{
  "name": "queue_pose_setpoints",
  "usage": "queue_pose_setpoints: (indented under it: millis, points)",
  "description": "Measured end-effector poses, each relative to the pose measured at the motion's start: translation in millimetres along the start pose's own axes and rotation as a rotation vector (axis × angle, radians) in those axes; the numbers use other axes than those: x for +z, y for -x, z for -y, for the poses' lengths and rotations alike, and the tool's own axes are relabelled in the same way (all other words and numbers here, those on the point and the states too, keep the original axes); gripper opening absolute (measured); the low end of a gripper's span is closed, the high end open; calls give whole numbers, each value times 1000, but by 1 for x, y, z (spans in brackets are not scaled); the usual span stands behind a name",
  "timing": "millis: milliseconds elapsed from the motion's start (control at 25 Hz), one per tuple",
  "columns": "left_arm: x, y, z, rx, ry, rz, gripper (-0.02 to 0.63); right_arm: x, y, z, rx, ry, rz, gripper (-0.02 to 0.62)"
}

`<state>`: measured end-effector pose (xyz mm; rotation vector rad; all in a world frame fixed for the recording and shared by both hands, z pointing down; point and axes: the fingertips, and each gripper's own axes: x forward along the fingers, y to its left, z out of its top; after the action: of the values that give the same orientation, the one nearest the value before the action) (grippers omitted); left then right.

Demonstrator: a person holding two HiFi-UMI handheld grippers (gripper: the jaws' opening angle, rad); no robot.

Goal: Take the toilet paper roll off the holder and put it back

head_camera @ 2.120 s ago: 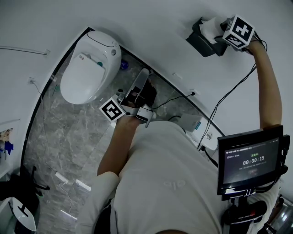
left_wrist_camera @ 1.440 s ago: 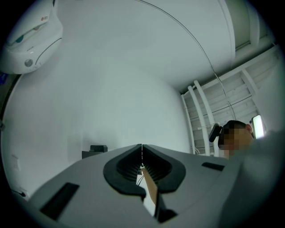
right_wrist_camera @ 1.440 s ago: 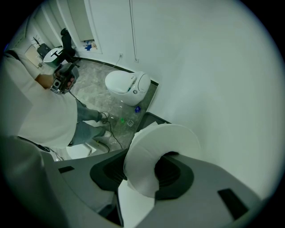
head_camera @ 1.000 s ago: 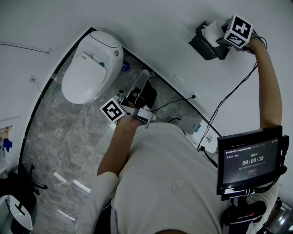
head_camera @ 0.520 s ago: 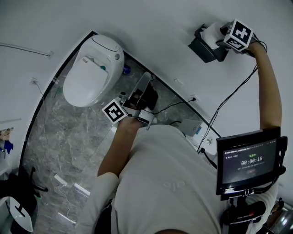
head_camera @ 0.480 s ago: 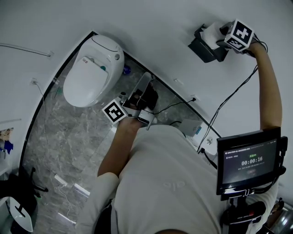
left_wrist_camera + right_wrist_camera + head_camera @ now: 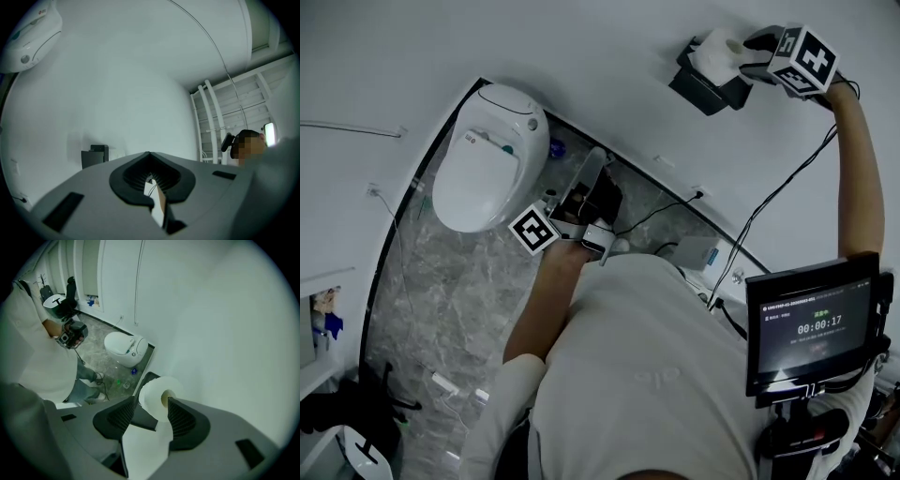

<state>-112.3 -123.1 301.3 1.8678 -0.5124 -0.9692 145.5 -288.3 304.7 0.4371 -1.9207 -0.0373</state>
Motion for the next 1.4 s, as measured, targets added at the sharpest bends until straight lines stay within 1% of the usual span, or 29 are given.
queue_pose_setpoints:
  millis: [200,440,520,560,680,720,840,960,1120,1200,1320,1400]
  points:
    - [-2,-7,-5,7,20,-42,5,13,26,-6,-42,-59,161,209]
    - [-9,-23,-10,14,42,-124,5,19,55,-20,-74,-151,349,208]
    - [-9,-19,-9,14,48,-130,5,33,63,-31,-75,-165,419,207]
    - [-7,-14,-7,12,46,-106,5,46,65,-35,-62,-149,452,207]
    - [-8,12,-3,8,20,82,5,104,64,-44,46,7,525,207]
    - [-7,20,-3,7,18,113,5,117,63,-51,69,25,548,207]
    - [-2,32,-2,0,22,137,5,134,61,-72,108,-1,618,208]
    - [-2,33,-1,-12,16,152,5,138,59,-81,137,-56,691,207]
    - [-1,35,0,-15,28,164,5,144,56,-98,181,-141,777,207]
    - [9,46,9,-22,5,205,5,165,53,-110,220,-147,825,207]
    - [30,70,27,-35,-62,318,5,214,51,-129,323,-110,909,207]
    - [32,72,30,-38,-67,328,5,219,51,-138,359,-151,962,207]
